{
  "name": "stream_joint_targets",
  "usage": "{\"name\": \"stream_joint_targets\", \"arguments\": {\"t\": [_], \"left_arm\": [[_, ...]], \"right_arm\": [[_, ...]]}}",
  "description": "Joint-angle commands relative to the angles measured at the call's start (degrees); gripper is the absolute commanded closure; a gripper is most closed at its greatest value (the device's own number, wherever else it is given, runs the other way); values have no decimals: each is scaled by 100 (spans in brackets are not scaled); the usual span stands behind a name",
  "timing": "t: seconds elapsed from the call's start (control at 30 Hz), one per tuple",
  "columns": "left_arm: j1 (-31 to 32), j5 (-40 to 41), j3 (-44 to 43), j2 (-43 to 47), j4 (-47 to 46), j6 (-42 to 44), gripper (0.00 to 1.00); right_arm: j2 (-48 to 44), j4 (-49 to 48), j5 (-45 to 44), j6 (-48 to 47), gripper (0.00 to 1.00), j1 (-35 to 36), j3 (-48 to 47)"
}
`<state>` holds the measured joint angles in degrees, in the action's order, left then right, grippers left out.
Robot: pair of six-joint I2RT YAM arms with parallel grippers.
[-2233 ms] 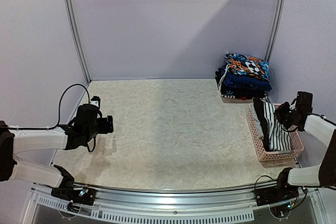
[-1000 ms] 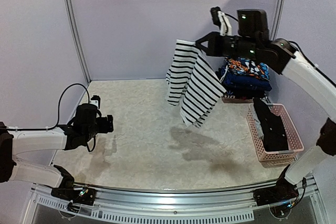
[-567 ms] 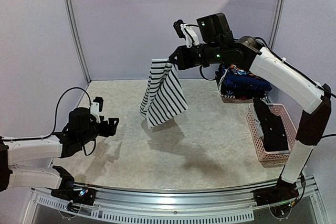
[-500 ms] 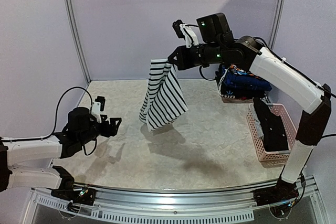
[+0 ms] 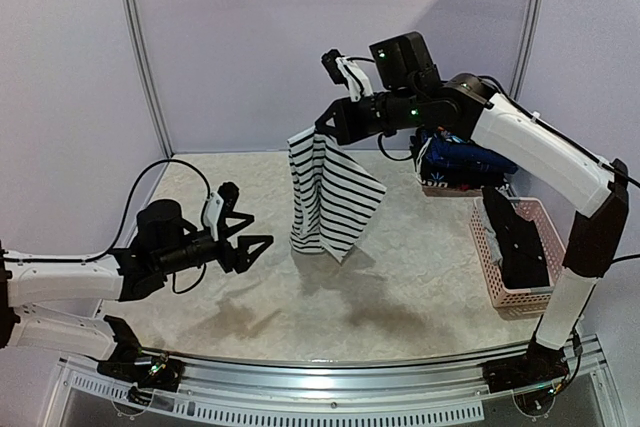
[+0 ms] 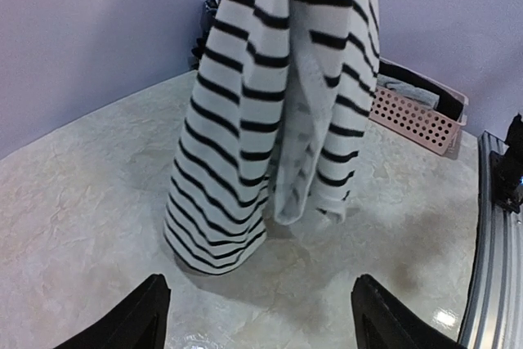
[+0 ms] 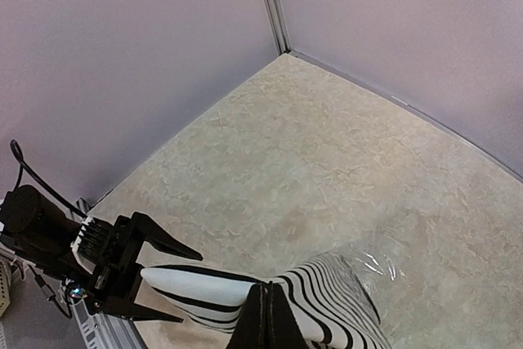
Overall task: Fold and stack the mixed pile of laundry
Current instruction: Pass from the right arm to the left
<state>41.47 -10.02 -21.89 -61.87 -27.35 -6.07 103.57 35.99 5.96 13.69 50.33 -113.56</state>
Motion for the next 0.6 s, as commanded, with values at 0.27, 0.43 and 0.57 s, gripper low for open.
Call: {"name": "stream_joint_targets", "arguments": {"t": [0.27,0.43,0.57], "left_arm": [[154,513,-767,-959,-589,219,29],[340,-18,-910,-1110,-481,373,40],[554,-289,-807,-1073,-449,518,42]], "right_arm": [[-339,-153,685,-280,100,18,473],[-355,-198,659,-248,100,20,519],[-331,-193,586,-210,100,13,514]]}}
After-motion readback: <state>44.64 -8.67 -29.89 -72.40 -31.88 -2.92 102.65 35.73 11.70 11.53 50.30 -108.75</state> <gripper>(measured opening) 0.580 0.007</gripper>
